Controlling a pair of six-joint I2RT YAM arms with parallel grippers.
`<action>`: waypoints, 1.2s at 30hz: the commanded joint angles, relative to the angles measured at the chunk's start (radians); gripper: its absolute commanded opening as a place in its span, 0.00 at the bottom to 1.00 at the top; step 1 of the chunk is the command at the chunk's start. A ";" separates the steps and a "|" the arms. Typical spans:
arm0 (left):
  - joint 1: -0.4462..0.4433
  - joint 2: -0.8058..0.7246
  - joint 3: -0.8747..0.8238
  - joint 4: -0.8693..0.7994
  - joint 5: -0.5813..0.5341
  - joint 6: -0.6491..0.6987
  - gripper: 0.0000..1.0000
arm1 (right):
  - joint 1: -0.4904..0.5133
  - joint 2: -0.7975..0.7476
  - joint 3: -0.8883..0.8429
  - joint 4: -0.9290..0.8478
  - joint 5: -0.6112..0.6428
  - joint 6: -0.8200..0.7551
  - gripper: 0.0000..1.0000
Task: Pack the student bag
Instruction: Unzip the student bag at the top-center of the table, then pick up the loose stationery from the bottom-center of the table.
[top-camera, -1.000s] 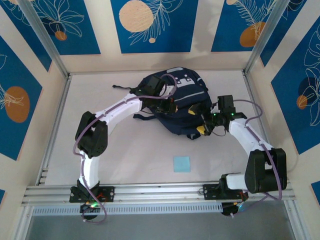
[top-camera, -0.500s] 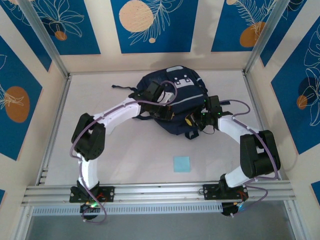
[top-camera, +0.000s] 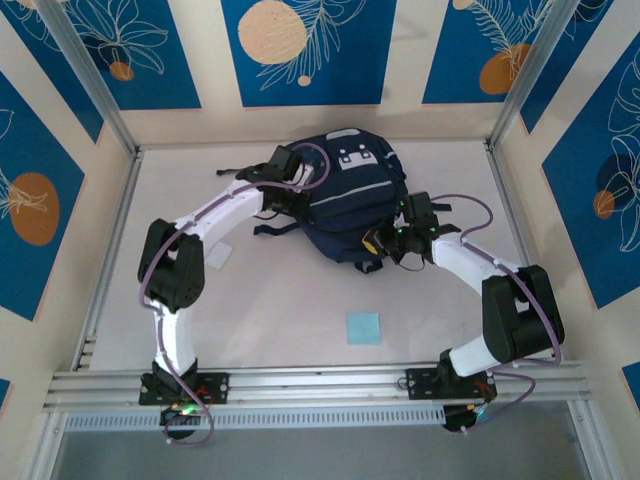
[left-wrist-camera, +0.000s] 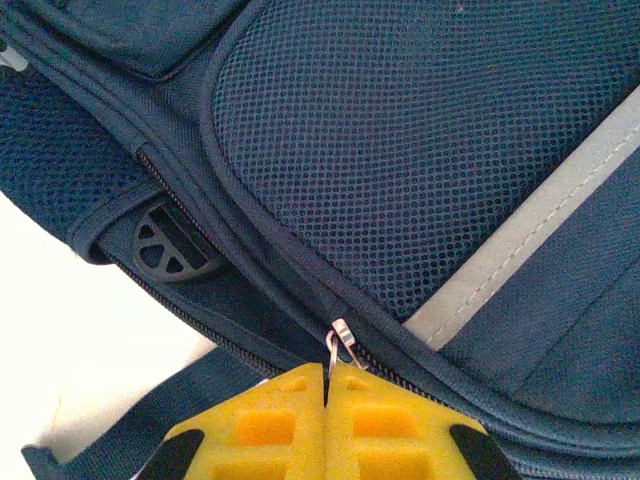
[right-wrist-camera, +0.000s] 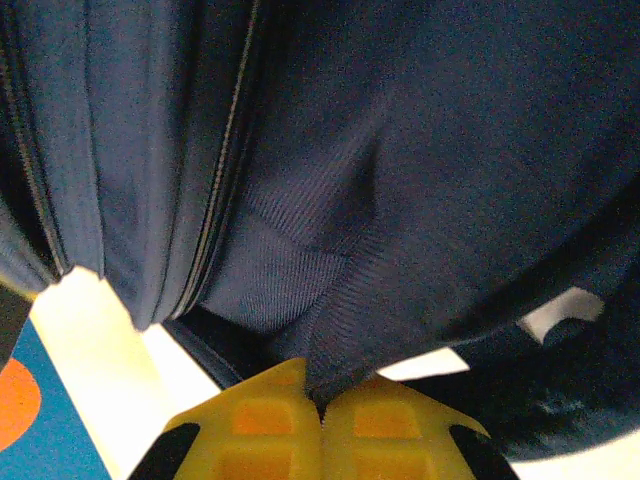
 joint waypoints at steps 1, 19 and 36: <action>0.043 0.031 0.059 0.007 -0.079 -0.055 0.00 | 0.010 -0.040 0.026 -0.087 0.025 -0.071 0.00; 0.052 -0.158 -0.140 0.036 0.101 -0.088 0.77 | 0.320 -0.176 0.098 -0.641 0.222 -0.181 0.99; 0.144 -0.334 -0.377 0.283 0.181 -0.384 1.00 | 0.660 -0.060 -0.020 -0.664 0.449 -0.101 1.00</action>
